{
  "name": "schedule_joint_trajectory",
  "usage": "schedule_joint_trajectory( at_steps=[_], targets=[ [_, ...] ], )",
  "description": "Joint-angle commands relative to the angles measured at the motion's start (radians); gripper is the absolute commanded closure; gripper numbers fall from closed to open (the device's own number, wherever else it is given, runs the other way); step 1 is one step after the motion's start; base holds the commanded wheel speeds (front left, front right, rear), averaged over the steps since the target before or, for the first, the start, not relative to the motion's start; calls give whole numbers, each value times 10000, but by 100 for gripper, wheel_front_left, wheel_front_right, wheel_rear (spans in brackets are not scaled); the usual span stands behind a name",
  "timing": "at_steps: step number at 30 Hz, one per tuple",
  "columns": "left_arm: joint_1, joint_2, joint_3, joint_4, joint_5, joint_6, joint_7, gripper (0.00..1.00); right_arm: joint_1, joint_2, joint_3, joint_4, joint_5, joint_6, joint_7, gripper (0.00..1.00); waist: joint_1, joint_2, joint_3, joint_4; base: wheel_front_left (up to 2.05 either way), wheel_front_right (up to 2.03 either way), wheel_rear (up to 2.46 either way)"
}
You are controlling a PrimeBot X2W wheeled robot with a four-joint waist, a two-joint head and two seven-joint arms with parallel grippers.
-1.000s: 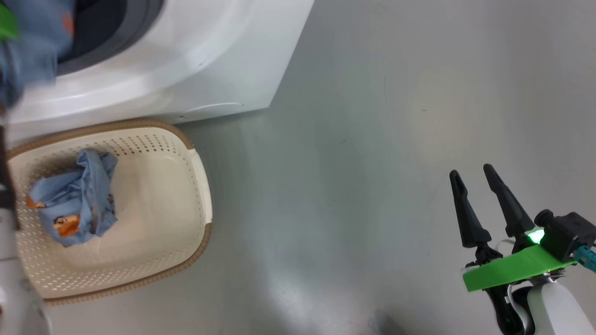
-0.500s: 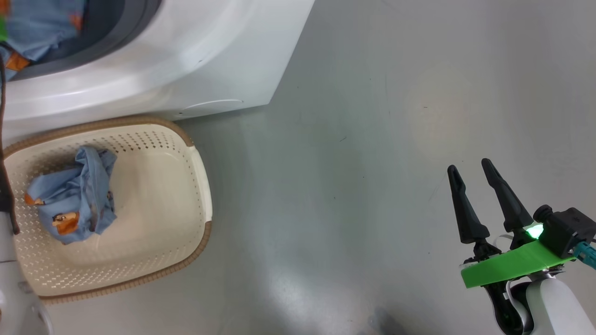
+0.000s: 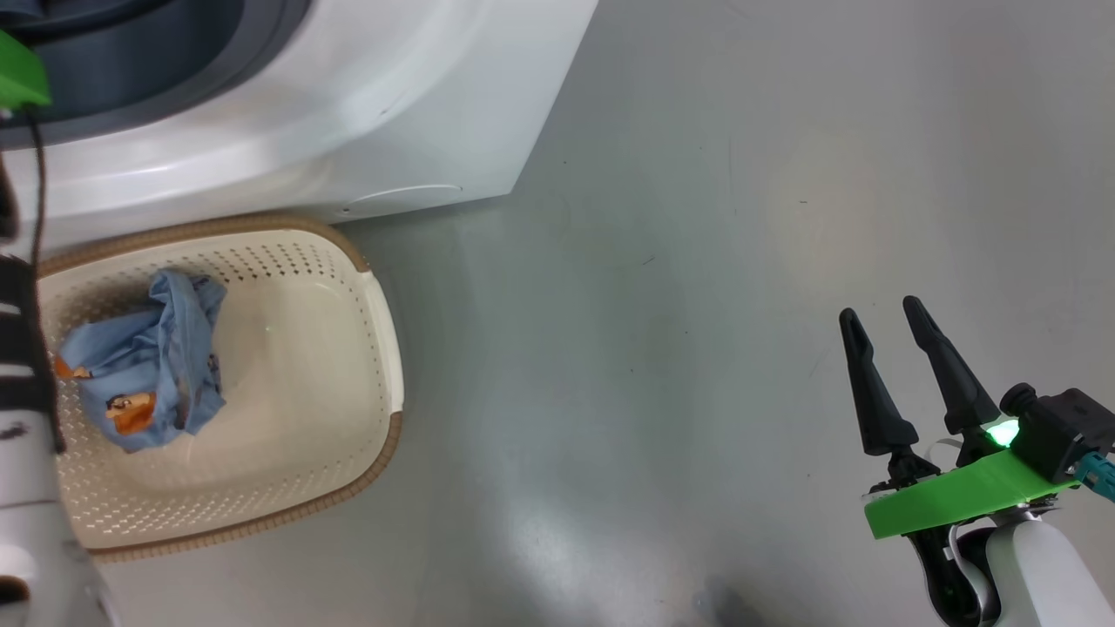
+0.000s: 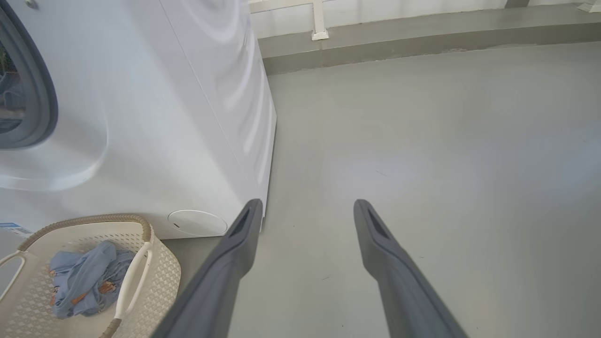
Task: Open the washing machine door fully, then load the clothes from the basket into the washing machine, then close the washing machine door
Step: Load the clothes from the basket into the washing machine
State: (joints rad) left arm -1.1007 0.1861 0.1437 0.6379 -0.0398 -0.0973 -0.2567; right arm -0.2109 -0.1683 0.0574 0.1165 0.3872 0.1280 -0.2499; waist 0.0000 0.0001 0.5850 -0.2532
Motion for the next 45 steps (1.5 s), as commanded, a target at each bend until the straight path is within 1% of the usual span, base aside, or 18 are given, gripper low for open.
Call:
schedule_joint_trajectory(
  at_steps=[1, 10, 16, 23, 32, 39, 45],
  targets=[
    [272, 324, 169, -235, -98, -18, -51, 0, 41, -202, 189, -213, 76, 27, -118, 0, 0, -1, -12, 25, 0, 0, 0],
    [1208, -46, 313, -585, -153, -64, -51, 0, 103, -290, 88, -228, 42, 27, -118, 0, 0, -1, -161, 280, 0, 0, 0],
    [2145, -381, 361, -1005, -73, -57, -51, 0, 184, -366, -7, -270, 7, 27, -118, 0, 0, -1, -270, 550, 0, 0, 0],
    [3370, -779, 489, -1916, -35, 3, -51, 0, 238, -466, -155, -327, -15, 27, -118, 0, 0, -1, -324, 830, 0, 0, 0],
    [5000, -1148, 441, -3004, -80, -10, -51, 0, 352, -606, -364, -393, -19, 27, -118, 0, 0, -1, -360, 1104, 0, 0, 0],
    [6088, -1295, 417, -3905, -209, 142, -51, 0, 434, -701, -458, -422, -33, 27, -118, 0, 0, -1, -418, 1173, 0, 0, 0],
    [6933, -1348, 451, -4617, -520, 386, -51, 0, 480, -689, -527, -445, -58, 27, -118, 0, 0, -1, -454, 1234, 0, 0, 0]
  ],
)
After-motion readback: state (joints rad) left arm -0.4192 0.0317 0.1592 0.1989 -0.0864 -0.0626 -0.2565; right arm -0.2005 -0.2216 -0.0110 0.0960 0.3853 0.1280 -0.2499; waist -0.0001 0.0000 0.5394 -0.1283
